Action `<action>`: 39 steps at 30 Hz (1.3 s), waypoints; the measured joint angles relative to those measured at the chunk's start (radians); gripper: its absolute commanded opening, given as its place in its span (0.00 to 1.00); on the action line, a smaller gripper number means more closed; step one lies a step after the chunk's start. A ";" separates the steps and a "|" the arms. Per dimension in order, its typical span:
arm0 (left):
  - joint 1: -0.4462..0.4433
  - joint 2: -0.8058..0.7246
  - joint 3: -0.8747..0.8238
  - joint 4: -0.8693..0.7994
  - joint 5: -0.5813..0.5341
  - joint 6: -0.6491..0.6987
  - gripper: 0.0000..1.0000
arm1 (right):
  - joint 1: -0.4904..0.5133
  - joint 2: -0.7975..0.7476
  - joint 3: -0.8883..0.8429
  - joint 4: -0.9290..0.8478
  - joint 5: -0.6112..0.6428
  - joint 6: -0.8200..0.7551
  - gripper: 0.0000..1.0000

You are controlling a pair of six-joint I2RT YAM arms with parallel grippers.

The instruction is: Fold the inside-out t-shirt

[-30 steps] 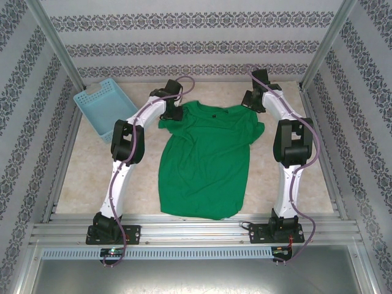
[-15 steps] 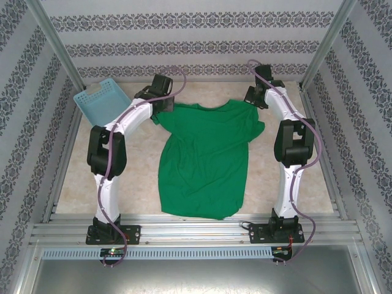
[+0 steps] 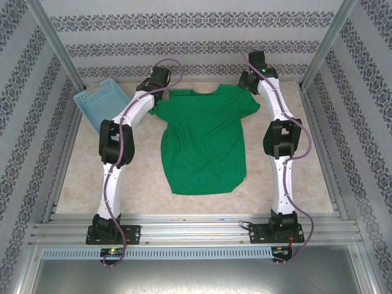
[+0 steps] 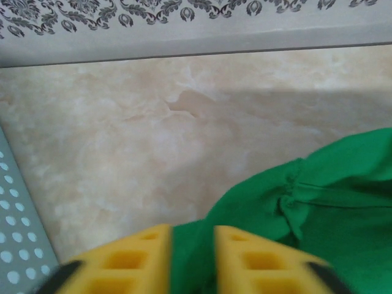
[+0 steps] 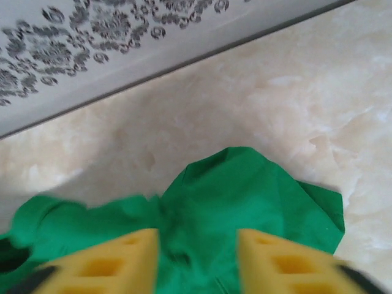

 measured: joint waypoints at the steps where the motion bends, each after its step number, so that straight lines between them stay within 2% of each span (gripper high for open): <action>1: 0.000 0.006 0.027 -0.029 0.001 -0.002 0.60 | 0.000 0.000 0.000 -0.016 0.000 -0.004 0.65; 4: 0.000 -0.011 0.057 -0.098 0.011 -0.024 0.66 | 0.000 -0.058 -0.080 -0.033 0.003 -0.025 0.69; 6: -0.005 -0.069 0.008 -0.114 0.029 -0.042 0.68 | 0.005 -0.171 -0.258 -0.010 0.003 -0.033 0.70; 10: -0.030 -0.275 -0.238 -0.098 0.075 -0.089 0.69 | 0.027 -0.465 -0.668 0.074 -0.007 -0.035 0.70; 14: -0.100 -0.481 -0.527 -0.022 0.142 -0.152 0.68 | 0.081 -0.758 -1.037 0.173 -0.055 -0.019 0.70; 18: -0.184 -0.571 -0.784 0.062 0.217 -0.216 0.66 | 0.170 -0.911 -1.304 0.232 -0.084 0.006 0.69; 22: -0.253 -0.573 -0.955 0.102 0.266 -0.264 0.65 | 0.255 -0.956 -1.489 0.246 -0.086 0.034 0.68; 27: -0.280 -0.573 -1.078 0.173 0.309 -0.322 0.62 | 0.268 -1.009 -1.639 0.281 -0.100 0.087 0.65; 29: -0.280 -0.573 -1.099 0.198 0.318 -0.344 0.60 | 0.268 -1.004 -1.668 0.315 -0.113 0.108 0.61; 32: -0.280 -0.558 -1.103 0.222 0.338 -0.379 0.57 | 0.261 -0.946 -1.677 0.357 -0.120 0.143 0.46; 36: -0.298 -0.530 -1.069 0.227 0.343 -0.404 0.58 | 0.248 -0.900 -1.683 0.380 -0.066 0.166 0.42; 39: -0.334 -0.532 -1.064 0.227 0.343 -0.410 0.59 | 0.198 -0.904 -1.683 0.388 -0.037 0.183 0.41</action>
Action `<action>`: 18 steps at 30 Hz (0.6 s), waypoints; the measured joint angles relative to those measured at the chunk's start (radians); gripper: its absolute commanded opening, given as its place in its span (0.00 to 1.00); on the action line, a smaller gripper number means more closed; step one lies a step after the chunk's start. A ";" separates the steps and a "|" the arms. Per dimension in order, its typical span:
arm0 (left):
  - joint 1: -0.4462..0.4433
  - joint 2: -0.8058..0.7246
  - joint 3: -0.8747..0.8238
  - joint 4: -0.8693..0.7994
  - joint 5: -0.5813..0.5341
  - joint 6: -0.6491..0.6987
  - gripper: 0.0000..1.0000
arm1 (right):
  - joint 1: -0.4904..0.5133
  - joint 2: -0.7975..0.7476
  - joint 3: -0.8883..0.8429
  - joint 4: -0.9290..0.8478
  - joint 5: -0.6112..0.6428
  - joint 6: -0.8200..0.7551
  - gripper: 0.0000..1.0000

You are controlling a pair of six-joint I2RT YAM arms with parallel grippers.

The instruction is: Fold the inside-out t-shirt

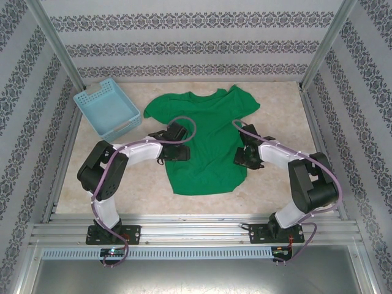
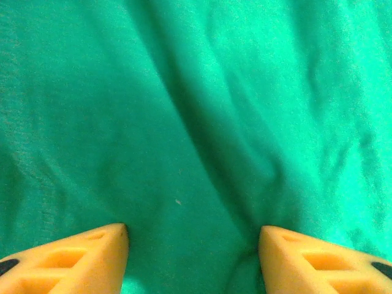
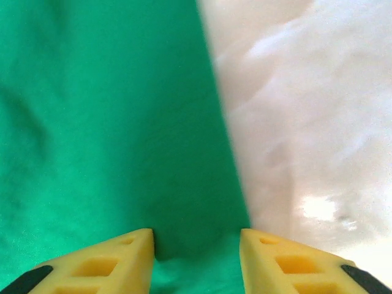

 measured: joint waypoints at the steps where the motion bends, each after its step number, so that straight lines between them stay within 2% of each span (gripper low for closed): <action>1: -0.010 -0.005 -0.005 0.000 0.000 -0.003 0.59 | -0.023 0.000 0.000 0.001 0.000 0.000 0.43; 4: -0.028 -0.055 -0.036 -0.018 -0.029 -0.006 0.64 | -0.071 -0.020 -0.009 0.011 0.003 -0.001 0.53; 6: -0.055 -0.128 -0.055 -0.052 -0.089 0.003 0.69 | -0.077 -0.071 -0.021 0.004 0.003 -0.006 0.58; 8: -0.110 -0.198 -0.057 -0.073 -0.142 0.021 0.72 | -0.074 -0.132 -0.027 -0.007 0.003 -0.015 0.62; 11: -0.246 -0.288 -0.051 -0.081 -0.195 0.075 0.76 | -0.074 -0.254 -0.043 -0.019 0.003 -0.025 0.69; 14: -0.359 -0.276 -0.005 -0.114 -0.187 0.122 0.73 | -0.074 -0.372 -0.077 -0.026 0.003 -0.021 0.74; 18: -0.432 -0.184 0.040 -0.150 -0.153 0.174 0.73 | -0.074 -0.474 -0.128 -0.034 0.003 -0.014 0.76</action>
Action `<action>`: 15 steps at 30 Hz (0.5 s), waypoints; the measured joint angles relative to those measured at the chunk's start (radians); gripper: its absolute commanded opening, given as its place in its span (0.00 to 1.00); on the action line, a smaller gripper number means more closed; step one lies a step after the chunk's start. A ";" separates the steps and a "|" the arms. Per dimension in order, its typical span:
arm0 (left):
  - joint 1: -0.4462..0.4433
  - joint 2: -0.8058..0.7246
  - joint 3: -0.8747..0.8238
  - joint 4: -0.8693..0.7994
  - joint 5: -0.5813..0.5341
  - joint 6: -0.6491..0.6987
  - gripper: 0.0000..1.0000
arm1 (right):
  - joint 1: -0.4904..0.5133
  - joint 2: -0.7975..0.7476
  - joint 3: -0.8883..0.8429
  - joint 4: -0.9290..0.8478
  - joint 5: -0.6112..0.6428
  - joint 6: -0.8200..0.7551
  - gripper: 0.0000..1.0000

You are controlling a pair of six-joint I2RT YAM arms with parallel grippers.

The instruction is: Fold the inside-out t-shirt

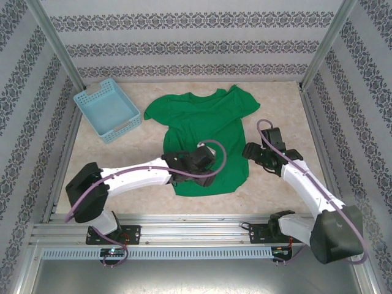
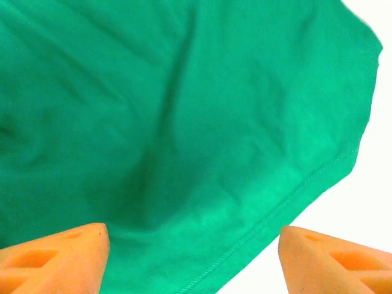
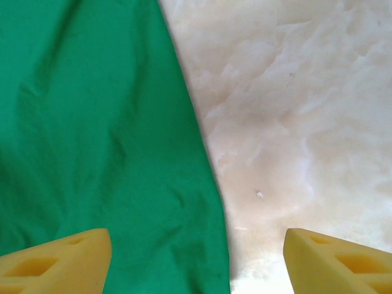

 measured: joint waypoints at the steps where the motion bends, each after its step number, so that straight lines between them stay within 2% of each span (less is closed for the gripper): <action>1: -0.014 0.031 0.012 -0.012 0.015 0.014 0.73 | 0.000 -0.018 -0.013 -0.002 0.000 0.003 0.76; 7: -0.054 0.227 0.135 -0.122 0.097 0.061 0.67 | 0.000 -0.095 -0.070 -0.018 -0.001 0.022 0.76; 13: -0.054 0.269 0.142 -0.174 0.131 0.066 0.65 | 0.000 -0.159 -0.108 -0.027 -0.003 0.040 0.77; 15: -0.054 0.284 0.152 -0.186 0.131 0.065 0.61 | 0.000 -0.171 -0.117 -0.030 -0.004 0.044 0.77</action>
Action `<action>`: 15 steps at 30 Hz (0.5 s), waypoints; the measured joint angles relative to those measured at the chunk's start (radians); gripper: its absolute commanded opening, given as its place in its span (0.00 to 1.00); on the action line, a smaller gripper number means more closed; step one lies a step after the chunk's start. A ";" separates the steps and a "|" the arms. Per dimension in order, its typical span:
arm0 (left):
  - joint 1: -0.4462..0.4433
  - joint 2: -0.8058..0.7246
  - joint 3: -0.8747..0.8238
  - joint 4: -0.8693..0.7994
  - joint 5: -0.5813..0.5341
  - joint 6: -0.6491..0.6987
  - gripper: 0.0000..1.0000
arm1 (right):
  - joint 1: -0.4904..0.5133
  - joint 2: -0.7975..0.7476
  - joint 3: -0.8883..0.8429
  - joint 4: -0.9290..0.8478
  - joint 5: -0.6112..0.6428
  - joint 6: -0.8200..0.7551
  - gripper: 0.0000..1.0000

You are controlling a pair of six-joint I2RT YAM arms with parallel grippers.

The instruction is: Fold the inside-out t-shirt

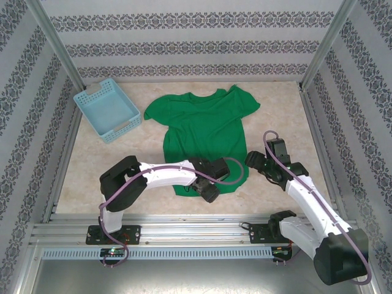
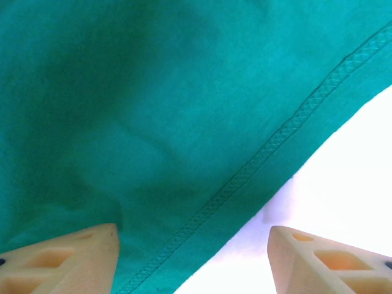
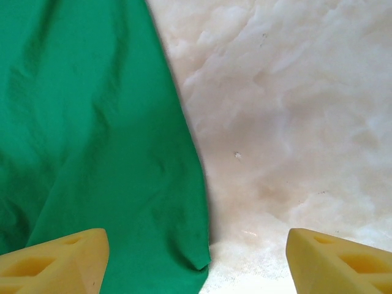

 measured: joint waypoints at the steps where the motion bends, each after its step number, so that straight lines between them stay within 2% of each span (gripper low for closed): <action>1: 0.000 0.010 0.006 -0.005 0.000 -0.001 0.59 | 0.000 -0.003 -0.003 -0.001 0.000 0.000 0.77; 8: 0.001 0.051 0.045 -0.033 -0.002 0.000 0.45 | 0.000 -0.035 -0.030 -0.015 -0.001 0.004 0.77; 15: 0.008 0.054 0.049 -0.034 -0.005 0.000 0.23 | 0.000 -0.043 -0.030 -0.016 0.000 0.004 0.77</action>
